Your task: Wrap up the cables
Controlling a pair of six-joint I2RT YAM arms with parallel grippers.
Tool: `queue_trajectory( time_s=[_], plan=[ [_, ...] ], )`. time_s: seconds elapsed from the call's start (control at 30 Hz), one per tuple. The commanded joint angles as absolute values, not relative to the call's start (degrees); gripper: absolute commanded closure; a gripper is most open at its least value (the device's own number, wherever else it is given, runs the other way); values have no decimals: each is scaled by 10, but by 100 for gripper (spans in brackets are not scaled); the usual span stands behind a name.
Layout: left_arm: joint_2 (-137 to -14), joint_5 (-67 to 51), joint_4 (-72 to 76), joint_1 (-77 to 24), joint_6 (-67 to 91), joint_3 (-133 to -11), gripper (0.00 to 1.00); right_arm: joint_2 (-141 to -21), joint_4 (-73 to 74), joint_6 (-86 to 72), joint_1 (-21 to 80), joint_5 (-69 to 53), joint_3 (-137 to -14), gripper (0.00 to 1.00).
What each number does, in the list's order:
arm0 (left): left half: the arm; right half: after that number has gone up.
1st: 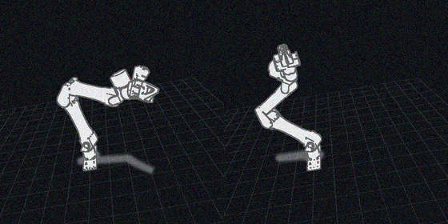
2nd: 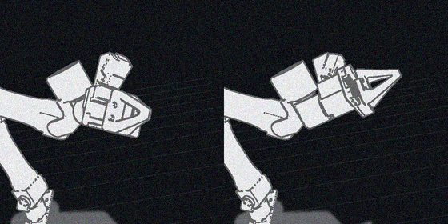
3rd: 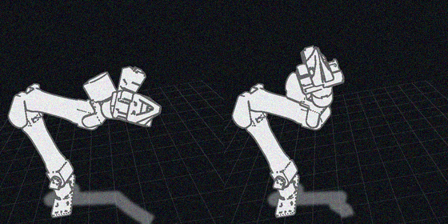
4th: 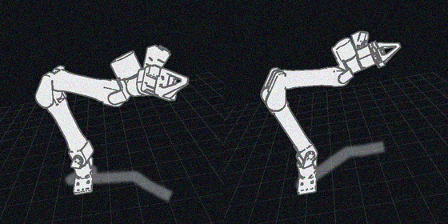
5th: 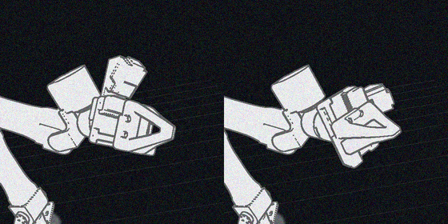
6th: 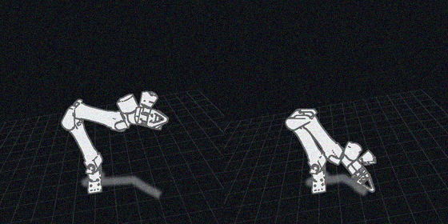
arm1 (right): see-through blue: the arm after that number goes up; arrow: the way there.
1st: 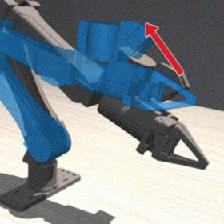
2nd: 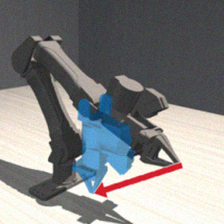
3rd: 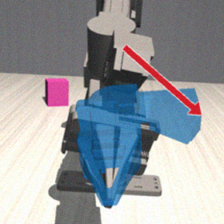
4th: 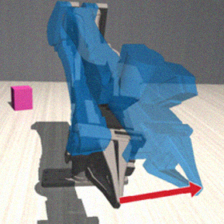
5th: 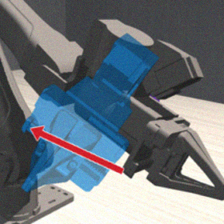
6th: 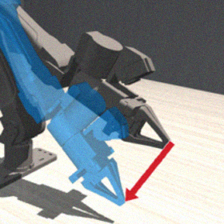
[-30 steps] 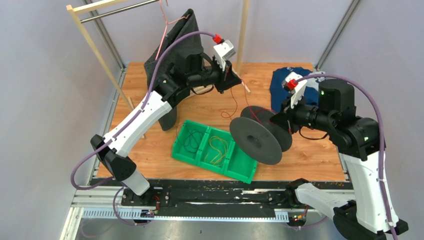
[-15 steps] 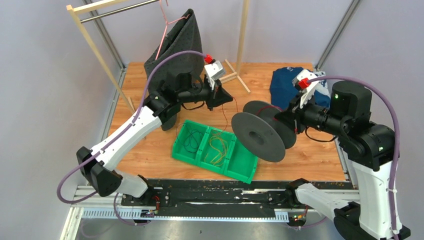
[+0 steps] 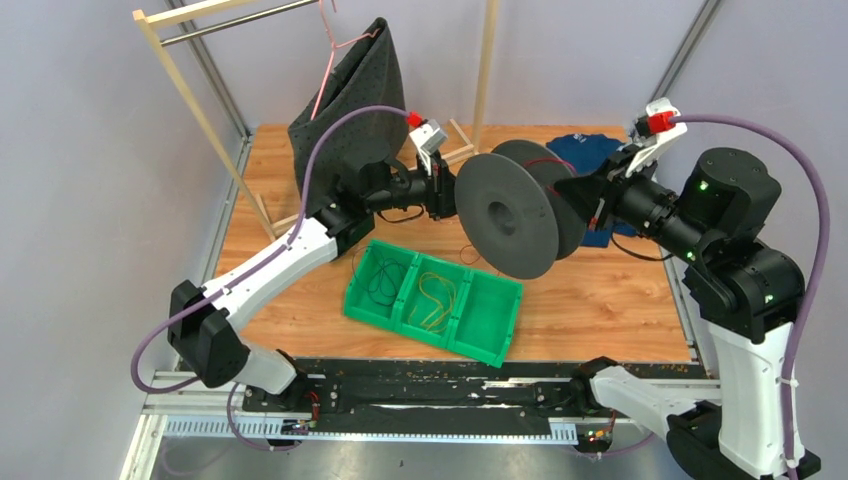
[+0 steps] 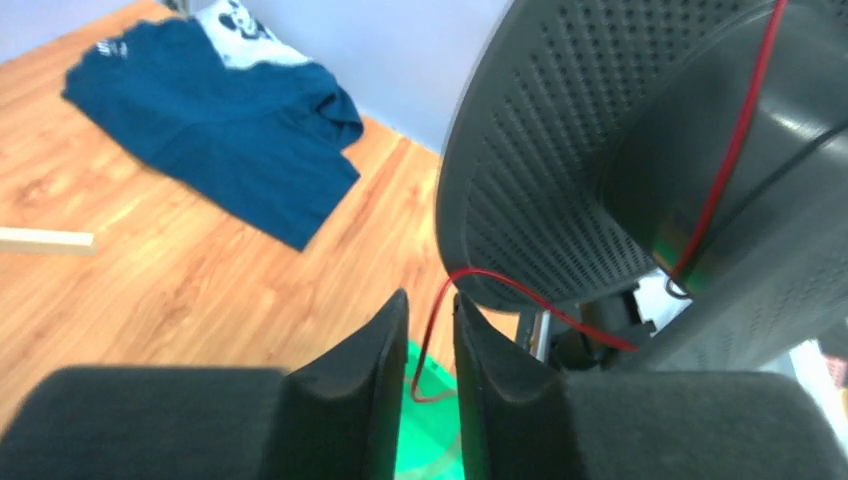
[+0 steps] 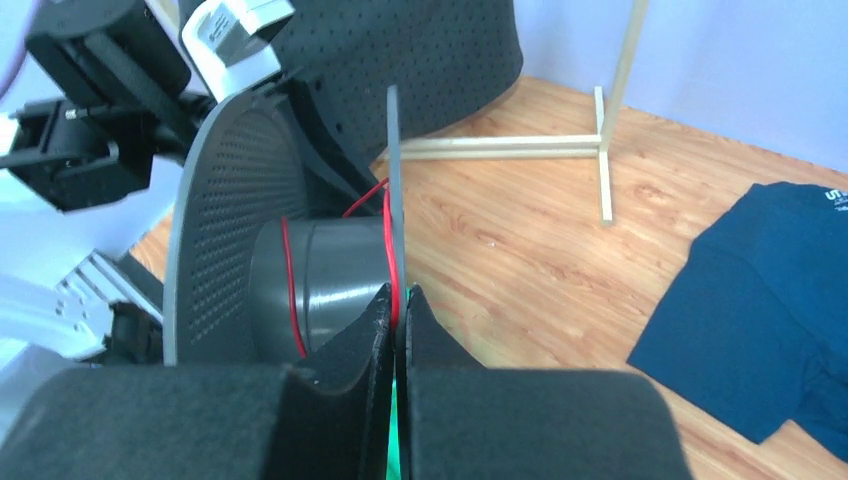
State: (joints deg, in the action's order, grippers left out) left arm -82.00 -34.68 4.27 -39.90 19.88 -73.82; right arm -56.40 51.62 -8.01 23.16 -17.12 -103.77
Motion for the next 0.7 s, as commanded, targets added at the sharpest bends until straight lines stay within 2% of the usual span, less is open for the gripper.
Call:
queue_trajectory(
  time_s=[0.0, 0.13, 0.37, 0.53, 0.67],
  plan=[
    [-821, -363, 65, -396, 204, -760, 63, -554, 426, -163, 237, -122, -1045, 99],
    [-805, -331, 7, -379, 163, -776, 51, -555, 410, -181, 237, -75, -1061, 99],
    [-793, -313, 33, -343, 162, -752, 32, -593, 398, -191, 237, -38, -1133, 99],
    [-796, -291, 62, -342, 171, -741, 22, -611, 373, -190, 237, -19, -1157, 99],
    [-790, -260, 61, -332, 162, -731, 19, -618, 359, -189, 237, 20, -1162, 99]
  ],
)
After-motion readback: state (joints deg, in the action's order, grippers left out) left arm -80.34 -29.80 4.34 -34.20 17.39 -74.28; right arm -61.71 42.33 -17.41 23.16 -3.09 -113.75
